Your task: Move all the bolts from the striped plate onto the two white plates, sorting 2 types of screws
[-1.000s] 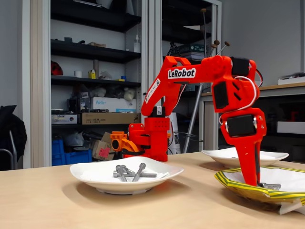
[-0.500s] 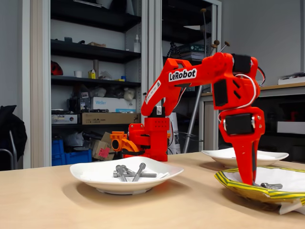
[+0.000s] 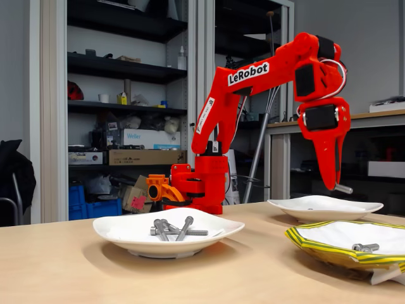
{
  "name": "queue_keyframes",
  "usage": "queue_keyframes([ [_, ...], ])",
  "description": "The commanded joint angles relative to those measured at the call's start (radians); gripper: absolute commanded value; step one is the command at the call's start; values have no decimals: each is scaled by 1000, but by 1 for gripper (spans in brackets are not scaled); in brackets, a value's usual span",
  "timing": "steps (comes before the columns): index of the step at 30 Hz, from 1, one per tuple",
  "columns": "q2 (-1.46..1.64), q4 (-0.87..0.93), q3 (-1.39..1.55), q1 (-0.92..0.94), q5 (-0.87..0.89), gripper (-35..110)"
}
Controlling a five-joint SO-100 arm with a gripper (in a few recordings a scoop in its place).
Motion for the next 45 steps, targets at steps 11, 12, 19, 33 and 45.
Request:
queue_keyframes([
  [11, 681, -347, 862, -474, 675, 0],
  [12, 696, -360, 890, -489, 712, 0],
  [19, 712, -474, 934, -446, 615, 16],
  [33, 224, -638, 433, 37, -43, 15],
  [45, -172, -617, 115, 133, -877, 14],
])
